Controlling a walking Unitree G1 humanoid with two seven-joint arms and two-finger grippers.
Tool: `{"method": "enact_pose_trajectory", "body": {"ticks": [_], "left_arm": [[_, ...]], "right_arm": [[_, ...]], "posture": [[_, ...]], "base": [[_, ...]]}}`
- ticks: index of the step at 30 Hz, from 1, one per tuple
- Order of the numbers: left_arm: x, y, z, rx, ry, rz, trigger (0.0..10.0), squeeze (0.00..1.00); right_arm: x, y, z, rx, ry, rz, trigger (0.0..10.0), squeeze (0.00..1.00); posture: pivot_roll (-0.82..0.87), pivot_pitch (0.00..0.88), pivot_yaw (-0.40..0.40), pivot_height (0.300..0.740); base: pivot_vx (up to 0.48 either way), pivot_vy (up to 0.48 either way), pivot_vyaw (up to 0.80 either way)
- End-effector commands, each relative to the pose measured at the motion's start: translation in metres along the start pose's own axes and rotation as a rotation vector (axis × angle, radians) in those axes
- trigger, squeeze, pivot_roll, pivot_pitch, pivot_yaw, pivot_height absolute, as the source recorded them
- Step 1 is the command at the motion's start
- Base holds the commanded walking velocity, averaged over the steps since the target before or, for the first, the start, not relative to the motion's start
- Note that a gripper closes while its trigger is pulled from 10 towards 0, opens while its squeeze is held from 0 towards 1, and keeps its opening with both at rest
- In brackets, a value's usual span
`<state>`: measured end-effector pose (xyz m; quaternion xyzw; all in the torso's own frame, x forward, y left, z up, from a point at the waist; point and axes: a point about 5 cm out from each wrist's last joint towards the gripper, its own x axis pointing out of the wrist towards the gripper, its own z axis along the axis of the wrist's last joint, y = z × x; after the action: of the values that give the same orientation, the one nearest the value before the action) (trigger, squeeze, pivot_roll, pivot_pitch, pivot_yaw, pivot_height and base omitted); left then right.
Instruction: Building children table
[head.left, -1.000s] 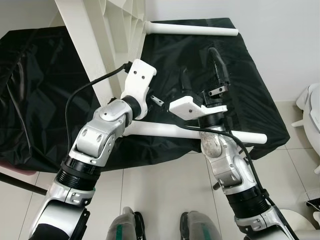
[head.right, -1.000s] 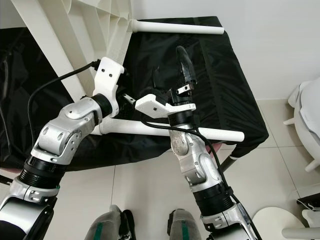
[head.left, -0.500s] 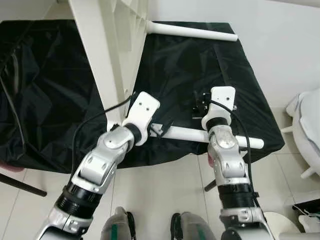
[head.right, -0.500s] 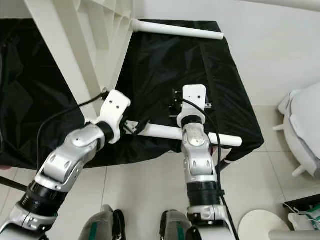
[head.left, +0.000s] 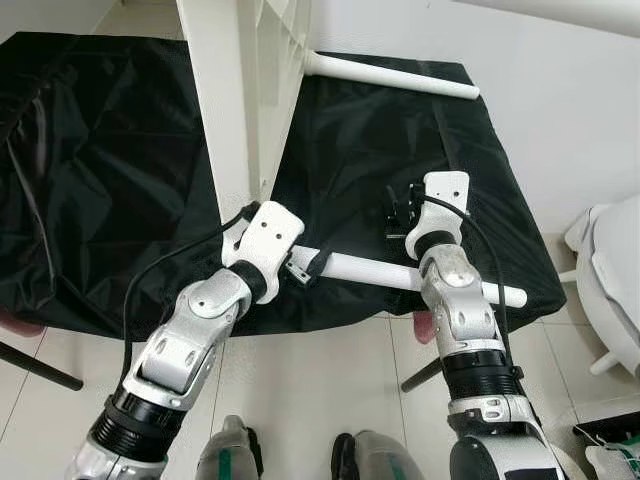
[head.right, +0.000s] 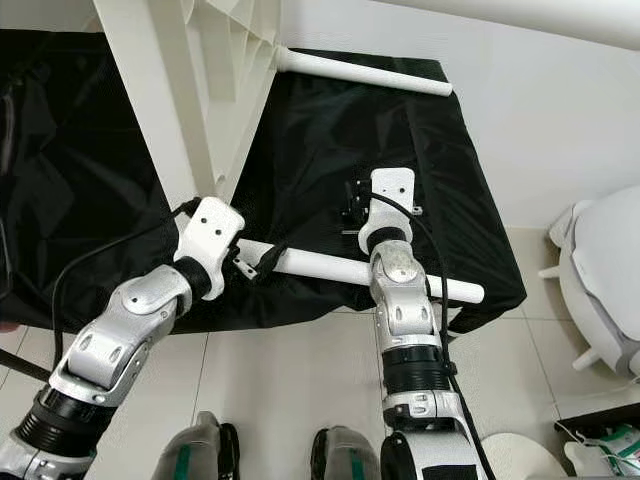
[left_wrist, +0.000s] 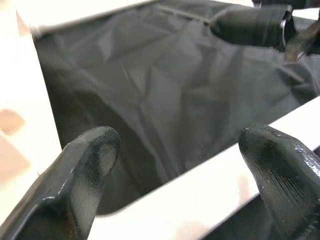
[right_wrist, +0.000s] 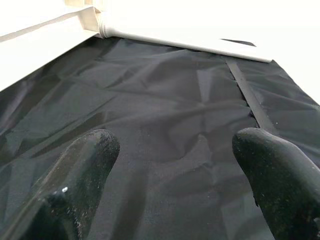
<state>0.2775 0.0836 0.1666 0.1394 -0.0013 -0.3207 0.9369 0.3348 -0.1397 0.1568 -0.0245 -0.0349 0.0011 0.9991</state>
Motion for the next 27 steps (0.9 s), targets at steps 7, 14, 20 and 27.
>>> {"method": "enact_pose_trajectory", "body": {"ticks": [7, 14, 20, 27], "left_arm": [[0.009, -0.010, 0.006, 0.058, -0.019, -0.110, 10.0, 0.00], [0.019, -0.028, 0.006, 0.114, -0.018, -0.259, 10.0, 0.00], [0.022, -0.049, -0.003, 0.169, 0.005, -0.445, 10.0, 0.00], [0.031, -0.051, -0.012, 0.203, 0.056, -0.482, 10.0, 0.00]], "right_arm": [[0.001, -0.007, -0.002, -0.004, 0.003, -0.027, 10.0, 0.00], [0.001, -0.016, -0.003, -0.009, 0.006, -0.061, 10.0, 0.00], [0.000, -0.037, -0.001, -0.013, 0.005, -0.152, 10.0, 0.00], [-0.001, -0.047, -0.001, -0.018, 0.004, -0.192, 10.0, 0.00]], "posture": [[-0.01, 0.049, -0.051, 0.740], [-0.03, 0.058, -0.035, 0.740], [-0.06, 0.061, -0.015, 0.740], [-0.07, 0.060, 0.001, 0.740]], "base": [[0.000, 0.000, 0.00], [0.000, 0.000, 0.00], [0.000, 0.000, 0.00], [0.000, 0.000, 0.00]]}}
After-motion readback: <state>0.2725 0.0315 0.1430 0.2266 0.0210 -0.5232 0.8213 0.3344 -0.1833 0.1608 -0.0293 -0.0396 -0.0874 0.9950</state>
